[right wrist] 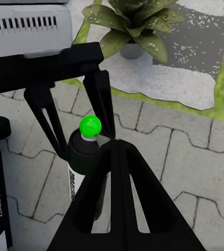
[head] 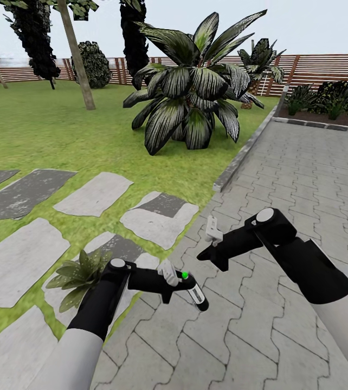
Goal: Pick up the pesticide atomizer in the garden and spray insectifuge to fully cover both potted plants in the garden.
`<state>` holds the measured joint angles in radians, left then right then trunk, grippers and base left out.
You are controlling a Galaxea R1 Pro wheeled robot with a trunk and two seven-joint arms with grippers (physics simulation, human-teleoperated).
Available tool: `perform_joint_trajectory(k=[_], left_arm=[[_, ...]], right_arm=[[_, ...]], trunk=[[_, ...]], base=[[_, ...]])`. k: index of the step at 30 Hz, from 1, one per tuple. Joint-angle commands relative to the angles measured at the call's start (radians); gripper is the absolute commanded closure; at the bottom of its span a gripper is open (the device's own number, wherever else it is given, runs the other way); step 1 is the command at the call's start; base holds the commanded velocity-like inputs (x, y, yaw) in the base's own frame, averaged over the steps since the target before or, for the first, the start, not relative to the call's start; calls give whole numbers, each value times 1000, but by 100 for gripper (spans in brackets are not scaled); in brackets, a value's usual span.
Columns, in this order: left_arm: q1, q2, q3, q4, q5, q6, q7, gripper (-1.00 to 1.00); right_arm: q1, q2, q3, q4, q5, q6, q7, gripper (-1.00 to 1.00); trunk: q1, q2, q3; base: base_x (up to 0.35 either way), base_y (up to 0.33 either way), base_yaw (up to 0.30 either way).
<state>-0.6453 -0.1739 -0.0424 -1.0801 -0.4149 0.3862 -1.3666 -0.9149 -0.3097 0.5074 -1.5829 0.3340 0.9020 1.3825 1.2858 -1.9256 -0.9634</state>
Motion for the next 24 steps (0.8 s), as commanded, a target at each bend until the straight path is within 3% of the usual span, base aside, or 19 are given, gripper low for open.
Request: perform_joint_trajectory(k=[1, 5, 21, 24], left_arm=[[-1, -1, 1, -1, 4, 10, -6, 100], [-1, -1, 1, 0, 32, 8, -5, 100], [-1, -1, 1, 1, 59, -11, 4, 100], [-1, -1, 1, 2, 77, -16, 6, 100]], right_arm=[[-1, 0, 1, -1, 10, 7, 9, 100], [-1, 6, 0, 0, 10, 6, 9, 100], [-1, 11, -1, 2, 10, 6, 8, 100], [-1, 17, -1, 4, 10, 5, 7, 100]], trunk=[[0, 0, -1], [0, 0, -1], [0, 0, -1], [0, 0, -1]], base=[[0, 0, 0], [0, 0, 0], [0, 0, 0], [0, 0, 0]])
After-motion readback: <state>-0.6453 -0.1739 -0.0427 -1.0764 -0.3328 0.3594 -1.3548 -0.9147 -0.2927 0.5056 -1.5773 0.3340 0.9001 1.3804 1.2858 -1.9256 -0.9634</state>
